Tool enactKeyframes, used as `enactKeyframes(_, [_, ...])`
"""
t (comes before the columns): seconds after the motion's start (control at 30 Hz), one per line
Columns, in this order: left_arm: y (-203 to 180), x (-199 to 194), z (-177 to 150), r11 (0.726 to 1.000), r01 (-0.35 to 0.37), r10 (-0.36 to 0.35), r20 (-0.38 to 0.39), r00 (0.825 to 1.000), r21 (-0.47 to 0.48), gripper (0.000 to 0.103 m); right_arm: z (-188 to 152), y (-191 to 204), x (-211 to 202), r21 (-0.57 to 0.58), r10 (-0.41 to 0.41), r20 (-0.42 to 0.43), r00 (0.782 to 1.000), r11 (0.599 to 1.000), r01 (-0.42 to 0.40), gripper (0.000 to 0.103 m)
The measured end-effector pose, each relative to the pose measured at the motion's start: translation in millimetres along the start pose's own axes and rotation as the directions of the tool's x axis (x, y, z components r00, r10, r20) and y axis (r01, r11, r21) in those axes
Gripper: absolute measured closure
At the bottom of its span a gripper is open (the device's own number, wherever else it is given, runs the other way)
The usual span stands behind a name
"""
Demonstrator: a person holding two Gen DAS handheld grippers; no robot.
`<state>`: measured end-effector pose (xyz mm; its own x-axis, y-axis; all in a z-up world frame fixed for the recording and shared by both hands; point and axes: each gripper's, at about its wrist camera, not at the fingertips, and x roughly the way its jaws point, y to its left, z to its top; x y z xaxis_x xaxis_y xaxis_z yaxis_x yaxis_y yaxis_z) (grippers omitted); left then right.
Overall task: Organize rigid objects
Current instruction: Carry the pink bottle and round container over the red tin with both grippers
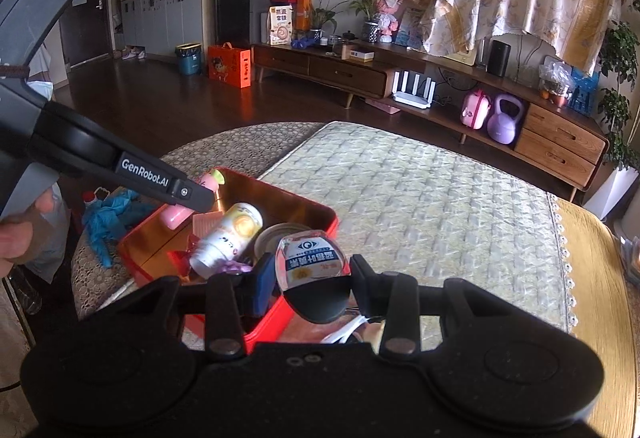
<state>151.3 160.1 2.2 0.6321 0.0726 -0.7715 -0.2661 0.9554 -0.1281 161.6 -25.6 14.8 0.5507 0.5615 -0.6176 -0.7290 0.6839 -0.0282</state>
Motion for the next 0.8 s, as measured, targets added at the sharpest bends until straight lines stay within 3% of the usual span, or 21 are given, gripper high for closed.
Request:
enactKeyframes(0.3, [43.8, 29.7, -0.1, 0.998, -0.054, 0.052, -0.047, 0.998, -0.042, 0.088, 1.3, 32.5, 38.9, -0.035, 0.024, -0.047, 0.999, 0.999, -0.026, 0.063])
enactKeyframes(0.8, [47.1, 81.1, -0.9, 0.996, -0.085, 0.084, -0.097, 0.992, -0.004, 0.088, 1.3, 33.8, 98.0, -0.011, 0.001, -0.109, 0.994, 1.0, -0.002, 0.063])
